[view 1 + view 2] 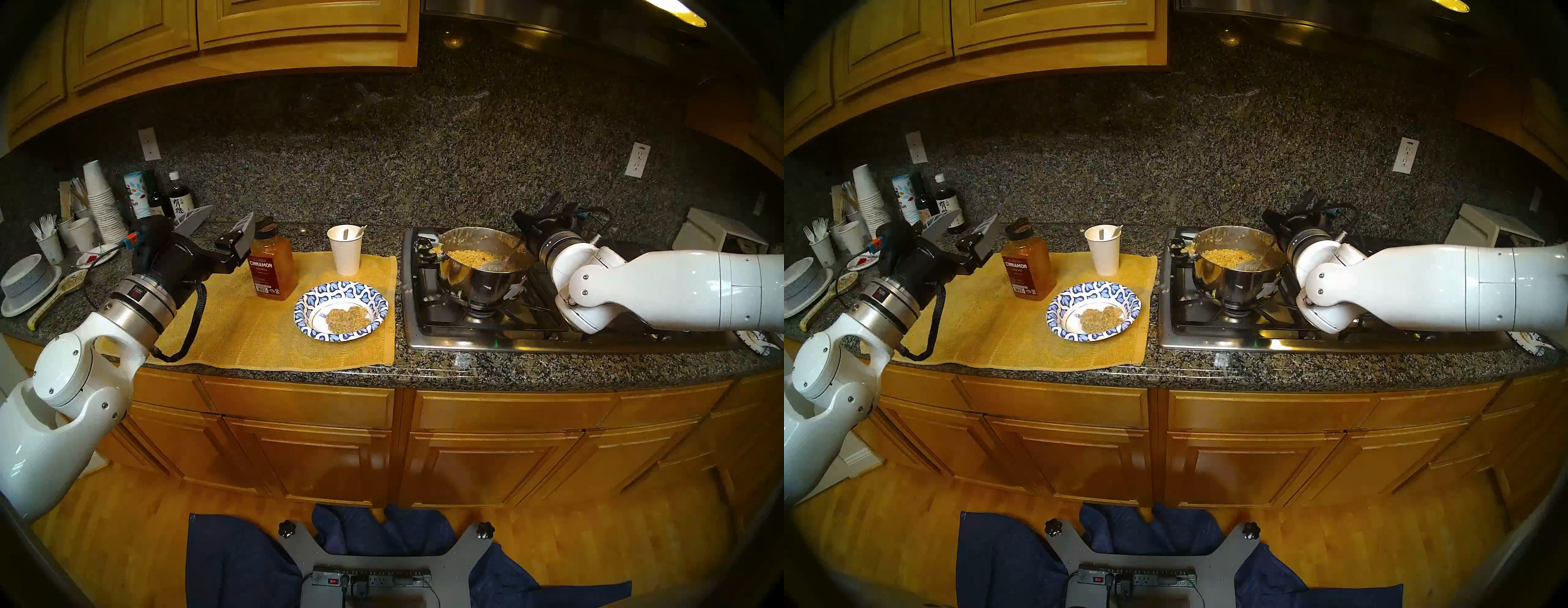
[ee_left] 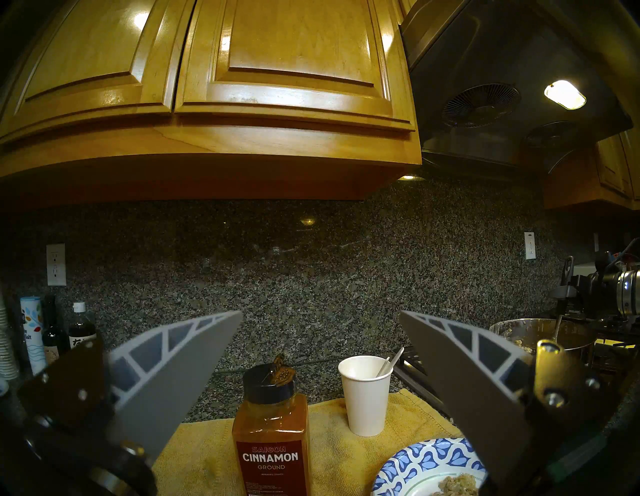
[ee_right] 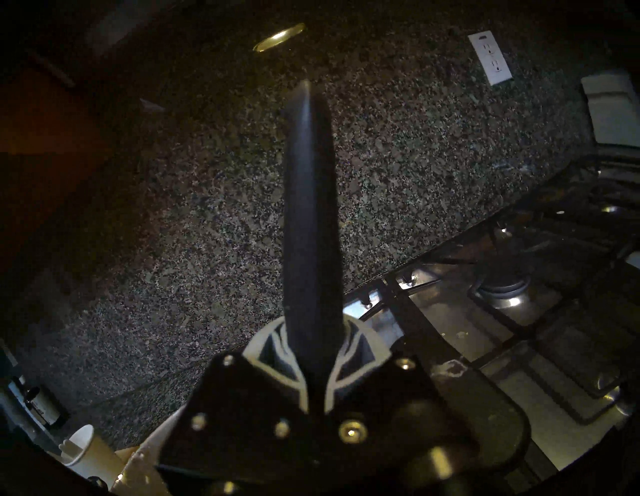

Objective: Scoop oatmeal into bowl, add cinnamon, and put a spoon inside bowl

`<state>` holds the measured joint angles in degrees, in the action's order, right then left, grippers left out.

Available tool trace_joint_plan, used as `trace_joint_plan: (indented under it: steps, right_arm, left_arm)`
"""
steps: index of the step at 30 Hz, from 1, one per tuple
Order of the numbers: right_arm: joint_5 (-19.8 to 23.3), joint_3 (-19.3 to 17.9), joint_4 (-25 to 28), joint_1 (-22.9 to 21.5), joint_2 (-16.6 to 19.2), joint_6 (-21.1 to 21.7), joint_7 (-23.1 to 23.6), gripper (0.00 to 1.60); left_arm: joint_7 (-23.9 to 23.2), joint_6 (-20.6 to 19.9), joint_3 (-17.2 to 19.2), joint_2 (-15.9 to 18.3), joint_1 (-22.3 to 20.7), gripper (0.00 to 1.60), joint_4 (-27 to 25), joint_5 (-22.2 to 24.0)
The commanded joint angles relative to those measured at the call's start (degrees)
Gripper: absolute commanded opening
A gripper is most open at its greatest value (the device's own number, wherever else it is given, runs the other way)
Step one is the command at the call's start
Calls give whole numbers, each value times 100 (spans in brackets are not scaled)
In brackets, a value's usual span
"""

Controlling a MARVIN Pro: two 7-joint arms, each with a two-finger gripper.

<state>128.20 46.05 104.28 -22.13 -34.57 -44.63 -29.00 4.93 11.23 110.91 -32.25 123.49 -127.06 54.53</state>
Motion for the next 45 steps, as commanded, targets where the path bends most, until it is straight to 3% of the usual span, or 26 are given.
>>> trace_joint_plan:
  steps: [1, 13, 18, 25, 35, 45]
  right_arm:
    - [-110, -300, 63, -464, 237, -206, 153, 0]
    - [192, -493, 132, -338, 362, -277, 276, 0]
    - [170, -399, 26, -198, 177, -259, 307, 0]
    - [621, -599, -95, 59, 68, -298, 512, 0]
    - [843, -631, -208, 167, -107, -250, 740, 0]
    - [1153, -839, -76, -13, 178, -301, 933, 0]
  left_arm:
    - [-3, 67, 124, 6, -104, 160, -68, -11]
    - [-6, 72, 129, 2, -102, 160, -70, -13]
    - [-11, 76, 135, -1, -100, 160, -71, -14]
    - [-11, 77, 135, 0, -99, 160, -71, -13]
    - [-11, 76, 135, 0, -100, 160, -71, -13]
    - [-6, 70, 128, 4, -103, 160, -69, -12]
